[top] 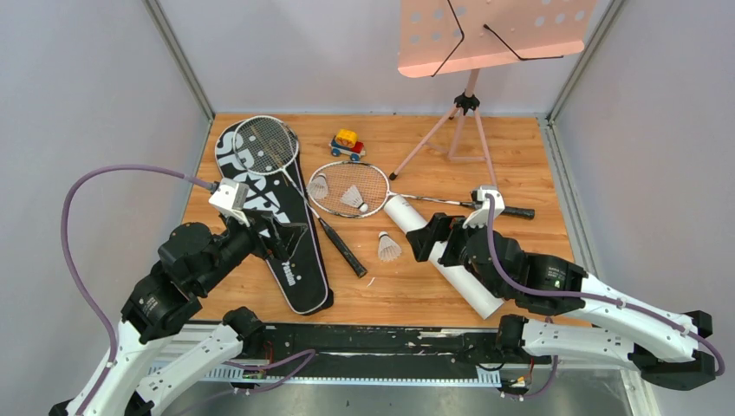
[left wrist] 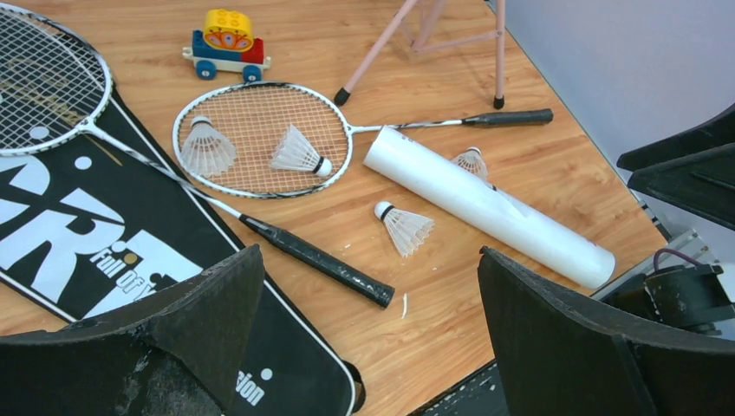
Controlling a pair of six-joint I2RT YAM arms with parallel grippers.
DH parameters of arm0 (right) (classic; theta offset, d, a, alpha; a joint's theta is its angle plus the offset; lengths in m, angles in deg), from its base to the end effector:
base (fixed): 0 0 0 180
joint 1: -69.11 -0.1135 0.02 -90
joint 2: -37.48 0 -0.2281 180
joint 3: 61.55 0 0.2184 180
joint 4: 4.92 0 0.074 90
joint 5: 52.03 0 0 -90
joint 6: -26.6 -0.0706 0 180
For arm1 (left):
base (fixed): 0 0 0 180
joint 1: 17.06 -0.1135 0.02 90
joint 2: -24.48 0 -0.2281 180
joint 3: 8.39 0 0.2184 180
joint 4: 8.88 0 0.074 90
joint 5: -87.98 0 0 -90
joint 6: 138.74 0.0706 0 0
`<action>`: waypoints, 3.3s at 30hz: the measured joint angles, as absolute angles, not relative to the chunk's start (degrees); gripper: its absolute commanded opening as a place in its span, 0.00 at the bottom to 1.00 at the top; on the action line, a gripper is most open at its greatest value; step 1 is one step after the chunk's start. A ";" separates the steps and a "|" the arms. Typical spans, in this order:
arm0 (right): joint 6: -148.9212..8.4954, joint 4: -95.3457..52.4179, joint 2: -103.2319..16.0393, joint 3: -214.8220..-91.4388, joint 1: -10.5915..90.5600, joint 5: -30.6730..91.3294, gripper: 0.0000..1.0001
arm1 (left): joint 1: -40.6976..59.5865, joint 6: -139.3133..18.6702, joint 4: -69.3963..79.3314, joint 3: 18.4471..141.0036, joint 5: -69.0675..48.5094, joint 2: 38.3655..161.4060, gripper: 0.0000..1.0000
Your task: Pack up the badminton gear
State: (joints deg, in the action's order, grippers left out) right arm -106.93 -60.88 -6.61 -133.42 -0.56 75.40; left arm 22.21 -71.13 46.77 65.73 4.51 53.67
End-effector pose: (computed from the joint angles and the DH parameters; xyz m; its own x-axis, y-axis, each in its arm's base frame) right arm 0.0972 0.1389 0.3126 -0.5036 0.2150 -0.8368 -0.2919 0.8692 0.3990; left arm 0.0957 -0.0679 0.3522 -0.3397 -0.2111 -0.9165 0.4466 0.8214 -0.3547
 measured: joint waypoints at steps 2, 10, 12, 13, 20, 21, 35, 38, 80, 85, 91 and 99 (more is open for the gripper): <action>-107.04 -60.86 -6.57 -133.22 -0.56 75.44 1.00 | 22.21 -71.07 46.93 65.73 4.55 53.56 1.00; -107.93 -60.29 -6.57 -130.47 -0.56 75.49 1.00 | 22.21 -70.98 47.17 62.36 4.77 51.07 1.00; -108.30 -59.81 -6.81 -129.16 -0.56 75.64 0.99 | 22.21 -70.98 47.67 60.94 4.90 50.41 1.00; -108.35 -59.70 -7.03 -128.67 -0.56 75.79 0.99 | 22.21 -70.96 48.02 60.31 5.03 50.15 1.00; -103.91 -58.10 -18.66 -127.36 -0.54 83.49 0.97 | 22.21 -70.94 49.35 57.34 6.50 48.14 1.00; -101.88 -57.91 -21.76 -127.45 -0.38 85.06 0.97 | 22.21 -70.94 49.35 57.07 6.56 47.83 1.00; -80.20 -58.17 -42.85 -132.85 16.58 67.51 0.81 | 22.21 -70.89 49.75 56.88 7.59 44.53 1.00; -78.47 -58.43 -42.59 -132.83 19.73 63.05 0.84 | 22.21 -70.87 49.75 56.57 7.61 43.99 1.00; -75.67 -63.74 -52.12 -132.81 25.06 56.08 0.53 | 22.21 -69.32 49.94 55.06 8.55 43.46 1.00; -76.52 -66.87 -47.77 -134.84 25.06 55.36 0.49 | 22.21 -66.19 47.21 51.46 7.09 40.84 0.99; -77.77 -68.07 -37.43 -139.03 25.06 49.06 0.45 | 22.21 -59.20 42.25 50.43 2.04 39.97 0.93; -82.67 -62.12 -23.81 -138.71 25.10 26.59 0.48 | 22.21 -40.16 40.06 60.61 -6.99 51.44 0.92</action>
